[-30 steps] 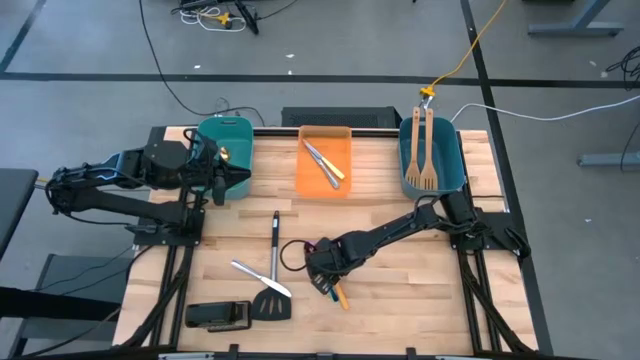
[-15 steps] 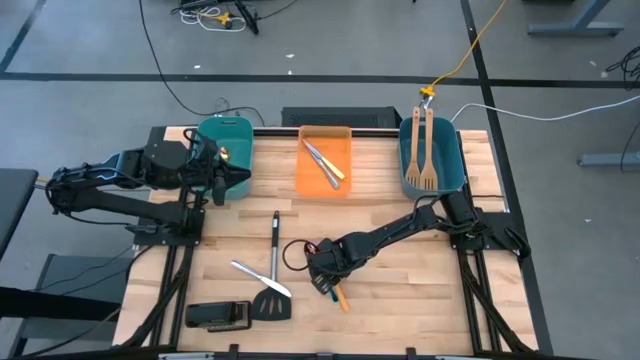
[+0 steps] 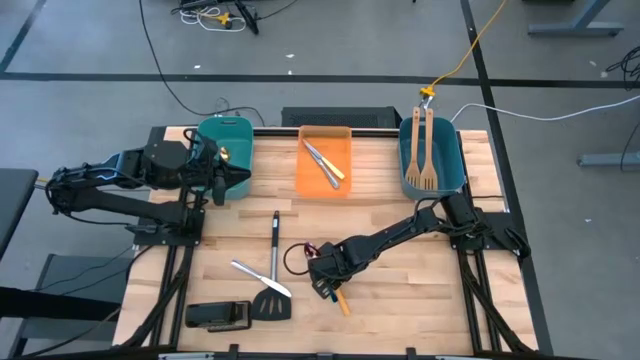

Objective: Pick & Place Kitchen Items
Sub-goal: Put the yellow spoon into the green bin

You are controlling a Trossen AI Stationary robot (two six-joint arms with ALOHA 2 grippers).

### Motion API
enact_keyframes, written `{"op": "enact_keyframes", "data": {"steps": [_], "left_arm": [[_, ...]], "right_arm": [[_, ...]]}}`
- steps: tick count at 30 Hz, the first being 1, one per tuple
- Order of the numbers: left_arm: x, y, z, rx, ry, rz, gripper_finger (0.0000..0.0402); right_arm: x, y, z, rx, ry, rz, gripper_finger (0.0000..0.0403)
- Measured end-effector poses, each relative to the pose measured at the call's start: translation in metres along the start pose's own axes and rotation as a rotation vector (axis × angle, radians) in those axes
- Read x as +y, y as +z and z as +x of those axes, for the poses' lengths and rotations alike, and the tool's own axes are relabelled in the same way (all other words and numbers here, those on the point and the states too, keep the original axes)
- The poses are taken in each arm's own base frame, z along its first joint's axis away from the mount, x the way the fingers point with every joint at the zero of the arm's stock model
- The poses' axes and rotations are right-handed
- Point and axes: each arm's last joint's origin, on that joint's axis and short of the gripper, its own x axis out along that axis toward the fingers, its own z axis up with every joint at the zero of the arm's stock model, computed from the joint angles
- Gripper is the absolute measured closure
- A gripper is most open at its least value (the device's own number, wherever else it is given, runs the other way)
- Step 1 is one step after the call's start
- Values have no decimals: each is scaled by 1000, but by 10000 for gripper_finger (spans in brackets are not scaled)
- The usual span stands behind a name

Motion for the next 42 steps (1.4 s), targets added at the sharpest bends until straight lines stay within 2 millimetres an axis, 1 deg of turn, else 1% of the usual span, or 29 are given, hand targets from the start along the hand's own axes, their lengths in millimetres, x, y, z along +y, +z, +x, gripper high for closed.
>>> {"op": "enact_keyframes", "data": {"steps": [3, 8, 14, 25, 37, 40, 42], "left_arm": [[0, 0, 0, 0, 0, 0, 344], [0, 0, 0, 0, 0, 0, 344], [0, 0, 0, 1, 1, 1, 344], [0, 0, 0, 1, 1, 1, 344], [0, 0, 0, 1, 1, 0, 344], [0, 0, 0, 1, 1, 0, 344], [0, 0, 0, 1, 1, 1, 344]], "right_arm": [[-1, 0, 0, -1, -9, 1, 278], [-8, 0, -1, 25, -71, 18, 278], [-5, 3, -2, -13, -41, 14, 278], [-3, 3, -6, -20, -30, 13, 278], [2, -12, -3, -1, -41, 31, 279], [3, -14, -2, 2, -49, 32, 285], [2, -15, 3, 14, -61, 47, 293]]}}
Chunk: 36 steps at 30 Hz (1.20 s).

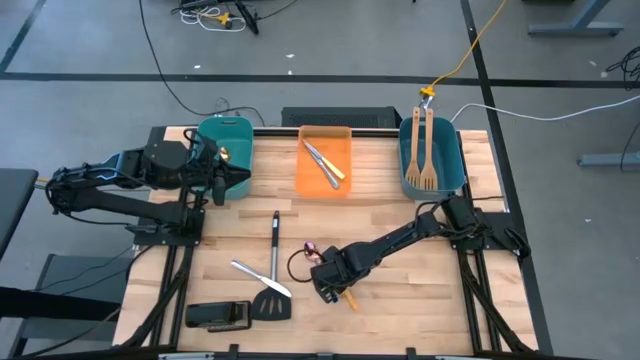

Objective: Pick & Place Kitchen Items
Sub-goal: Put the yellow spoon into the green bin

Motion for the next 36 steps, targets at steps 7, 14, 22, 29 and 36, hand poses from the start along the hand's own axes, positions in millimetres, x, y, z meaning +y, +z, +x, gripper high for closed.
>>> {"op": "enact_keyframes", "data": {"steps": [7, 14, 22, 29, 36], "left_arm": [[0, 0, 0, 0, 0, 0, 344], [0, 0, 0, 3, 2, 1, 344], [1, -2, 0, 16, 11, 4, 344], [1, -2, 0, 15, 11, 4, 344], [1, -1, 0, 15, 11, 4, 344]], "right_arm": [[-2, 0, 20, 73, -30, 15, 321], [-4, -1, 21, 51, -68, 17, 328], [-5, -2, 17, 30, -79, -10, 356], [-12, -2, -10, -82, -117, -23, 356], [-14, 0, -58, -227, -63, -28, 400]]}}
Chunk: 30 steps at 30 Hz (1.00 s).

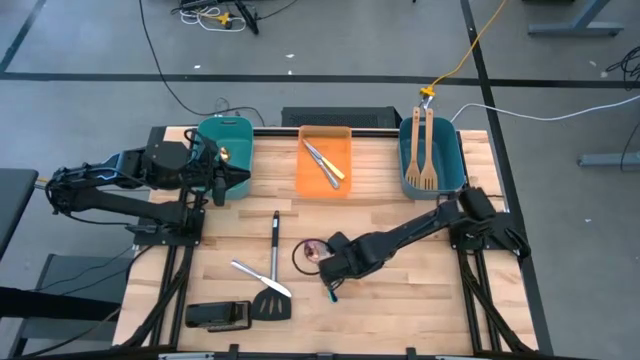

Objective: Pick & Place Kitchen Items
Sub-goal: Put the yellow spoon into the green bin

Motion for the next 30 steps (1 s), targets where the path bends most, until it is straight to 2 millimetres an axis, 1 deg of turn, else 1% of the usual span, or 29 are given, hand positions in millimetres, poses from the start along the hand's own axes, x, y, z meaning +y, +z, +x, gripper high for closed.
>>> {"op": "enact_keyframes", "data": {"steps": [4, 7, 9, 11, 13, 16, 21, 27, 30], "left_arm": [[0, 0, 0, -3, -2, -1, 344], [0, 1, 0, -7, -5, -2, 344], [-1, 1, 0, -9, -6, -2, 344], [-1, 1, 0, -8, -5, -3, 344], [-1, 1, 0, -8, -6, -2, 344], [-1, 1, 0, -9, -4, -2, 344], [-1, 1, 2, -13, 8, -2, 344], [-1, 1, 4, -7, 14, 0, 344], [-1, 1, 4, -7, 14, 0, 344]], "right_arm": [[-1, 10, -38, -142, 112, -35, 402], [-5, 16, -62, -251, 157, -49, 403], [-9, 16, -75, -283, 170, -52, 403], [-11, 15, -82, -272, 178, -65, 403], [-13, 11, -79, -239, 142, -92, 403], [-11, 4, -63, -156, 101, -93, 395], [-4, -2, -35, -51, 74, -125, 366], [-5, 6, -13, -24, 23, -104, 347], [-8, 11, -7, -16, 4, -88, 334]]}}
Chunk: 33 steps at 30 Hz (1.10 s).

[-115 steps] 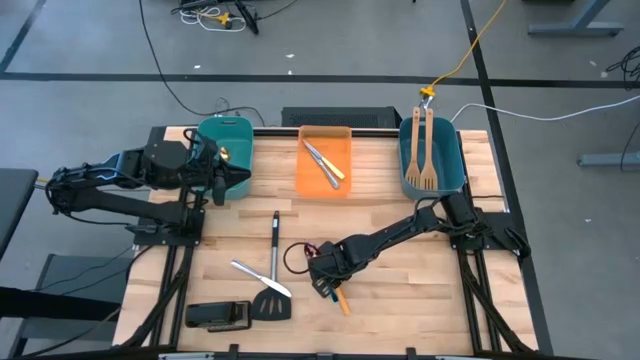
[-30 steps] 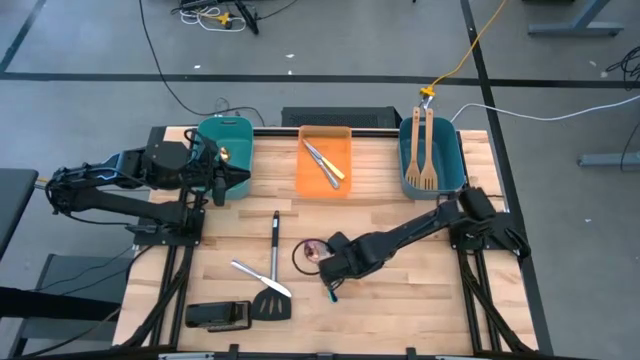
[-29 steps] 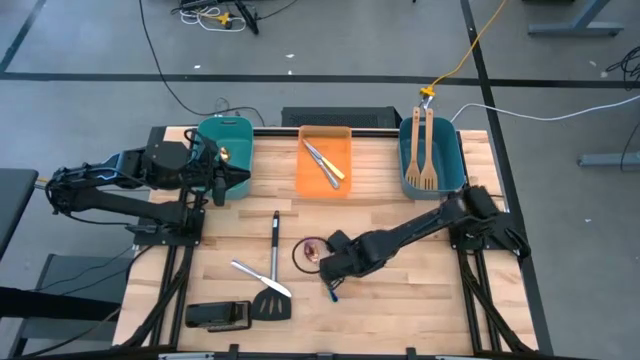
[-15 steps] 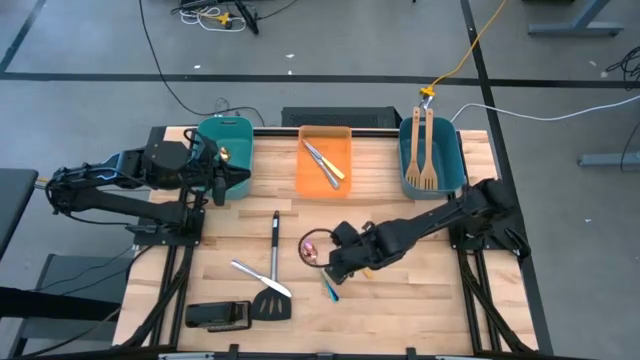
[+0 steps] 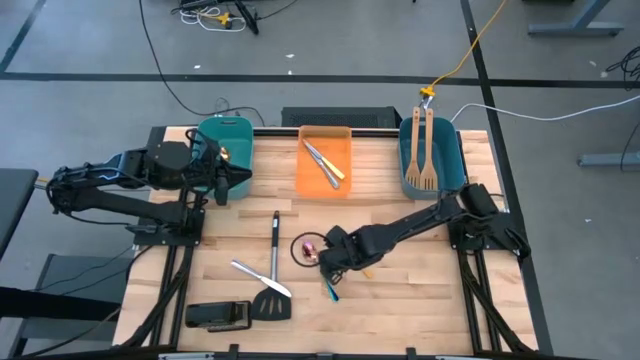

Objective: Pick & Place Kitchen Items
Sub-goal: Put the yellow spoon into the green bin

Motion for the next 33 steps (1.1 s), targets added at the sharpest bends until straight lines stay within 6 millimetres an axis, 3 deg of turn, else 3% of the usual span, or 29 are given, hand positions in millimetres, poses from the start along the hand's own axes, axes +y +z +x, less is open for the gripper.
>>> {"op": "enact_keyframes", "data": {"steps": [10, 18, 26, 33], "left_arm": [[0, 0, 2, 6, 4, 2, 344], [0, -1, 2, 8, 5, 2, 344], [0, -1, 2, 8, 6, 3, 344], [0, -1, 2, 8, 5, 3, 344]], "right_arm": [[-13, 10, 4, 17, -65, -3, 281], [-29, 7, 29, 50, -90, 22, 244], [-42, 16, 43, 62, -63, 67, 236], [-47, 13, 58, 67, -6, 80, 238]]}}
